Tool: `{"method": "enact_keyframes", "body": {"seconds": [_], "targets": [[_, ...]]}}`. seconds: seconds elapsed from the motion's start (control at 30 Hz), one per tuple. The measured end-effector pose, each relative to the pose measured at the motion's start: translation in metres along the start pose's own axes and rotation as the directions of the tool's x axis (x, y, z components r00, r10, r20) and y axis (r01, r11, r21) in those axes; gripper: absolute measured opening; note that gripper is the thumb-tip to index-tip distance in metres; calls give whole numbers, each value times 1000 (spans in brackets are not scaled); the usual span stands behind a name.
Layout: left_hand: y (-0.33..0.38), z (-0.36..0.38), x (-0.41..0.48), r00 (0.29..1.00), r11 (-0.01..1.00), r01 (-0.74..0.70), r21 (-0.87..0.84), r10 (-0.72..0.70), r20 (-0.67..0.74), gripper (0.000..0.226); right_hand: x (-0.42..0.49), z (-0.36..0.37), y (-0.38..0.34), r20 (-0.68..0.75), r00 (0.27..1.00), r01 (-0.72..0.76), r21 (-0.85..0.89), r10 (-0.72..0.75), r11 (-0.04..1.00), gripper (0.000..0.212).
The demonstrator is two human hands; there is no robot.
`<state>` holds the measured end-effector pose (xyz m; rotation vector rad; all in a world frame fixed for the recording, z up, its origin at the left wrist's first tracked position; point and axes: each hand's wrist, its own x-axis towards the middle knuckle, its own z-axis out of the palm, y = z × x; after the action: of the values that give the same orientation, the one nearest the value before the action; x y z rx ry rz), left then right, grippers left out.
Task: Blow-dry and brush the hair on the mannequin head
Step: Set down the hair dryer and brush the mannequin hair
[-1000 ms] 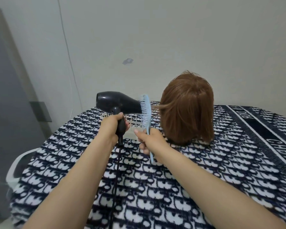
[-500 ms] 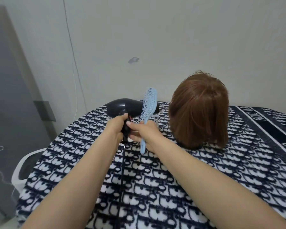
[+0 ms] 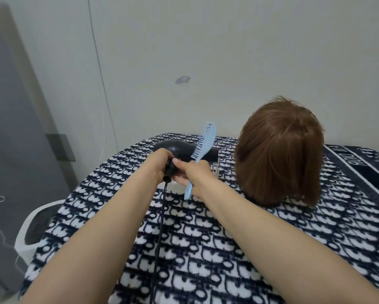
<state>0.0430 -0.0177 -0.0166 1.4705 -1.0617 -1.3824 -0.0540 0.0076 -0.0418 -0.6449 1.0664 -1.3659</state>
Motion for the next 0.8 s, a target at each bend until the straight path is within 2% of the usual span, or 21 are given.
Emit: {"method": "enact_keyframes", "body": {"seconds": [0.2,0.33,0.5,0.8], "targets": [[6,0,12,1000,997,26,70,-27,8,26,12,3,1,-21,1000,-14,-20,14,1000,53],[9,-5,20,999,980,42,193,-43,2,28,18,7,3,-1,999,-33,-52,33,998,56],[9,-11,22,998,931,54,362,-55,-7,26,20,7,8,19,994,-109,-38,110,993,39],[11,-6,20,996,926,61,373,-80,35,35,19,5,7,7,994,-105,-17,105,994,38]]}}
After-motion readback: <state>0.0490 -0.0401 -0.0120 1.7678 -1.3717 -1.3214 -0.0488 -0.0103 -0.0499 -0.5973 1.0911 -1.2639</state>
